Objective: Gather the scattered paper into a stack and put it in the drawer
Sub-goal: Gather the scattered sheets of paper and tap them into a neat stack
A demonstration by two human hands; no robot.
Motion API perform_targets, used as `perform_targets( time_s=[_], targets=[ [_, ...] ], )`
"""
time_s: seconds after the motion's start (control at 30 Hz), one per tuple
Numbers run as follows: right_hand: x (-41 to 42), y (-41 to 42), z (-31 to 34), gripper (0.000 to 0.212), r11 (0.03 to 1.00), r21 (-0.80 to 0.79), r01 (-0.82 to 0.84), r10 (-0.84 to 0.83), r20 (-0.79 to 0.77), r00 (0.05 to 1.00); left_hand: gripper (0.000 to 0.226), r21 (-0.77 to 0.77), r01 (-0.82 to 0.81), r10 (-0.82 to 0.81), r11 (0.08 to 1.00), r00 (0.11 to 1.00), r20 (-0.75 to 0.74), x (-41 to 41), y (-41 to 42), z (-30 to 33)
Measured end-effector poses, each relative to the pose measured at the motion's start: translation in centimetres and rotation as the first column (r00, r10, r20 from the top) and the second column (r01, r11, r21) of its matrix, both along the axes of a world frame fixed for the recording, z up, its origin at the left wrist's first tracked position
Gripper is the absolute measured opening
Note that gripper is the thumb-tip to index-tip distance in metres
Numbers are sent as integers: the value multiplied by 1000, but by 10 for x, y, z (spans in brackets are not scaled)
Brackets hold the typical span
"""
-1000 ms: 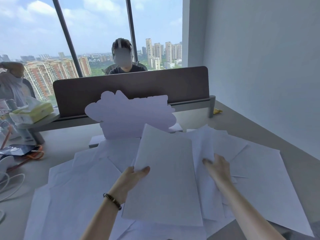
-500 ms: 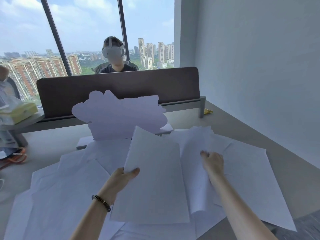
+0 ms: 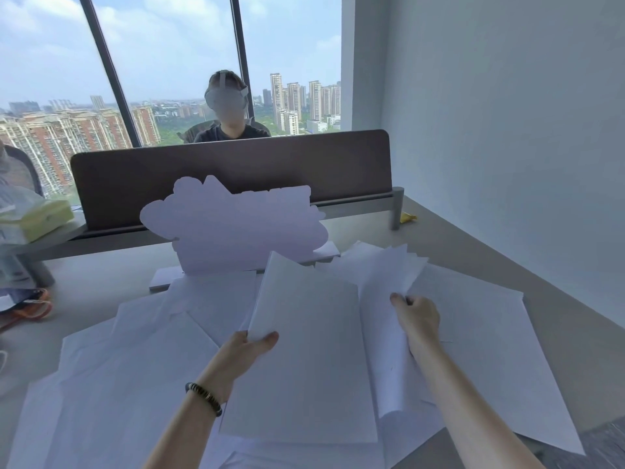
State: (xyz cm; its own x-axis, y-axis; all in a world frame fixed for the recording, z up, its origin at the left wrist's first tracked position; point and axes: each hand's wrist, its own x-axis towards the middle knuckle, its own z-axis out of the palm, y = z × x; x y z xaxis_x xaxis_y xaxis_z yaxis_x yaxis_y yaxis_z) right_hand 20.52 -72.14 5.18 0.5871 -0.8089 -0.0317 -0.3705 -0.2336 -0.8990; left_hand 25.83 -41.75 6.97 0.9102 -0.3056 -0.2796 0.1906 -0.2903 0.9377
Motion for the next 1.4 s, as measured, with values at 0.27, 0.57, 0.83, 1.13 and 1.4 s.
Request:
perform_targets(
  time_s=[0.27,0.57,0.83,1.13,1.4],
  targets=[
    [0,6,1,17,991,121,-63,56,59,997,38,-87,-16,13,996,999,-31,-1,3,4],
    [-11,1,9,37,1000,-19,-5,6,41,999,26,-270,-137,101,953,984,-144,1,13,14],
    [-23,-7,5,39,958,-241,-156,80,-297,952,29,-192,-126,84,973,974,-211,10,14,-5],
    [-13,-4,13,37,940,-221,-259,176,-337,925,23,-131,-111,89,985,983,-161,11,8,-11],
    [-16,-16,13,33,948,-267,-171,109,-231,967,27,-135,-118,99,984,985,-140,9,4,-11]
  ],
)
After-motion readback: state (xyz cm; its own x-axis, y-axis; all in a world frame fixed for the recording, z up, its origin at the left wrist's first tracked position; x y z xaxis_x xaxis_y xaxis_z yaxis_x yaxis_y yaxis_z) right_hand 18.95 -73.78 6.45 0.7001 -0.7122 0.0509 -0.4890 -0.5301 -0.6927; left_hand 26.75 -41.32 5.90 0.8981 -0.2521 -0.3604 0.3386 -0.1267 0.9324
